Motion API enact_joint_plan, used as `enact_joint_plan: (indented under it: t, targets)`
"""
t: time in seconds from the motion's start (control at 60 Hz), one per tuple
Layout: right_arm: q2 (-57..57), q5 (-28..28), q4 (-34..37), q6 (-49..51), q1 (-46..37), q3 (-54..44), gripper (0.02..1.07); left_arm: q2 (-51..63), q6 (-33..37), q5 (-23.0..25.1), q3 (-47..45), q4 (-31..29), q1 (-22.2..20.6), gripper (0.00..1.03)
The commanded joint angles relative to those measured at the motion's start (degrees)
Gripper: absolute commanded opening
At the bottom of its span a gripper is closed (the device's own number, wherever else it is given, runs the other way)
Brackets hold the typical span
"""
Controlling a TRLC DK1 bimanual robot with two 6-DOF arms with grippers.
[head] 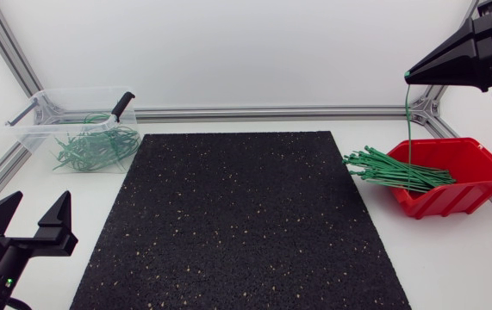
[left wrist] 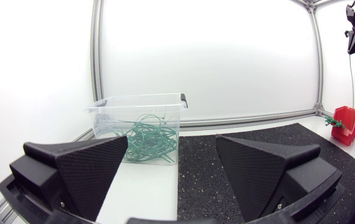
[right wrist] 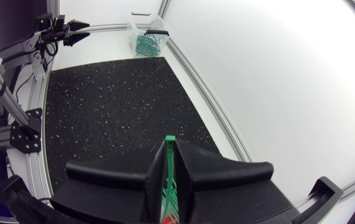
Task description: Take a green cable tie from the red box, thread the tail through the head to close it, then place it in the transparent bin on the left.
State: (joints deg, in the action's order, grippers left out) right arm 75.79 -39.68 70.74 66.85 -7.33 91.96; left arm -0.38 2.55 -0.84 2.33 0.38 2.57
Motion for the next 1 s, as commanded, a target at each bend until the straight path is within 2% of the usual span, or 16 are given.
enact_joint_plan:
  t: [0.0,0.067,0.133,0.283,0.45,0.617,0.833,0.983]
  targets:
    - [-1.1,-0.5,0.4,-7.2,2.9,1.0,0.08,-0.3,-0.7,0.2,-2.2,-1.1,-0.4,0.99]
    - [-2.0,0.6,-0.9,-11.7,5.8,0.0,0.08,-0.4,-0.7,0.2,-2.2,-0.9,-0.7,0.99]
    - [-3.7,2.0,-5.4,-18.0,8.5,-2.3,0.08,-0.4,-0.7,0.2,-2.2,-0.8,-1.3,0.99]
    - [-6.4,8.6,-12.3,-29.1,17.7,-7.1,0.08,-0.4,-1.5,0.1,-2.3,-0.2,-3.1,0.99]
    - [-8.6,19.8,-19.8,-39.8,30.6,-12.7,0.08,-0.5,-2.9,0.1,-2.5,1.4,-3.5,0.99]
    - [-7.8,28.1,-24.7,-47.9,40.1,-15.2,0.08,-0.5,-5.7,0.1,-1.7,2.3,-4.0,0.99]
    - [-4.4,34.7,-30.5,-55.9,45.4,-18.8,0.08,-0.2,-7.6,0.1,0.5,1.8,-6.8,0.99]
    - [-2.5,36.9,-32.8,-60.4,47.2,-20.2,0.08,3.5,-10.0,0.1,3.4,2.0,-8.5,0.99]
